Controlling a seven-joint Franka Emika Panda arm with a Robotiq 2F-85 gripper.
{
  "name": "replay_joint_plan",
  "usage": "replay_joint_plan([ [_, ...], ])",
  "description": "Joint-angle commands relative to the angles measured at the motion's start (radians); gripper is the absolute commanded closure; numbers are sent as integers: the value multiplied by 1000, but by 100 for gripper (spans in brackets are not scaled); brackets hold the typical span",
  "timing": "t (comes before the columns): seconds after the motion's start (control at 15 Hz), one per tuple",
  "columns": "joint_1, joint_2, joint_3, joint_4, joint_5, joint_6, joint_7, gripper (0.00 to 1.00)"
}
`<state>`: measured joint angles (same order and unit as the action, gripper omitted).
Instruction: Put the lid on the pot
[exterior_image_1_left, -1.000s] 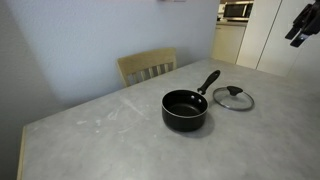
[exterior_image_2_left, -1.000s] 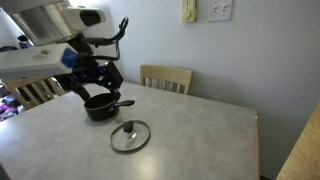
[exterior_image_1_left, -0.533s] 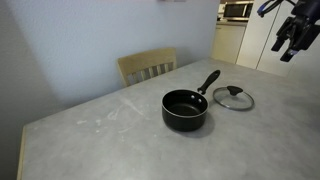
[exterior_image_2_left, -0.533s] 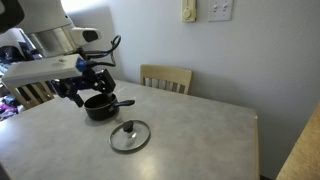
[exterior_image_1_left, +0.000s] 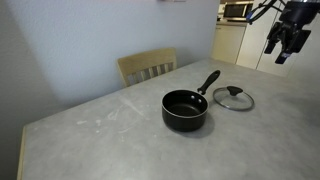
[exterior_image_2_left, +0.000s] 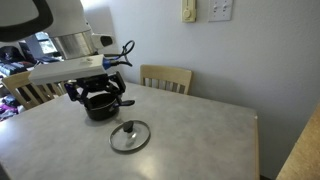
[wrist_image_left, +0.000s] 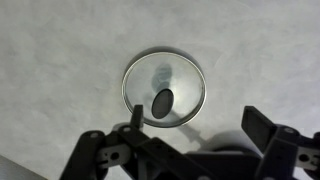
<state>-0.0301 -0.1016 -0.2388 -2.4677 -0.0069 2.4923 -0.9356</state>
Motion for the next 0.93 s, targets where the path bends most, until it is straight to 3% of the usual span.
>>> replay_joint_plan([
  [0.0, -27, 1, 28, 1, 3, -2, -2, 0],
  [0.47, -26, 80, 39, 31, 8, 17, -31, 0],
  [0.87, -44, 216, 64, 116, 86, 28, -79, 0],
])
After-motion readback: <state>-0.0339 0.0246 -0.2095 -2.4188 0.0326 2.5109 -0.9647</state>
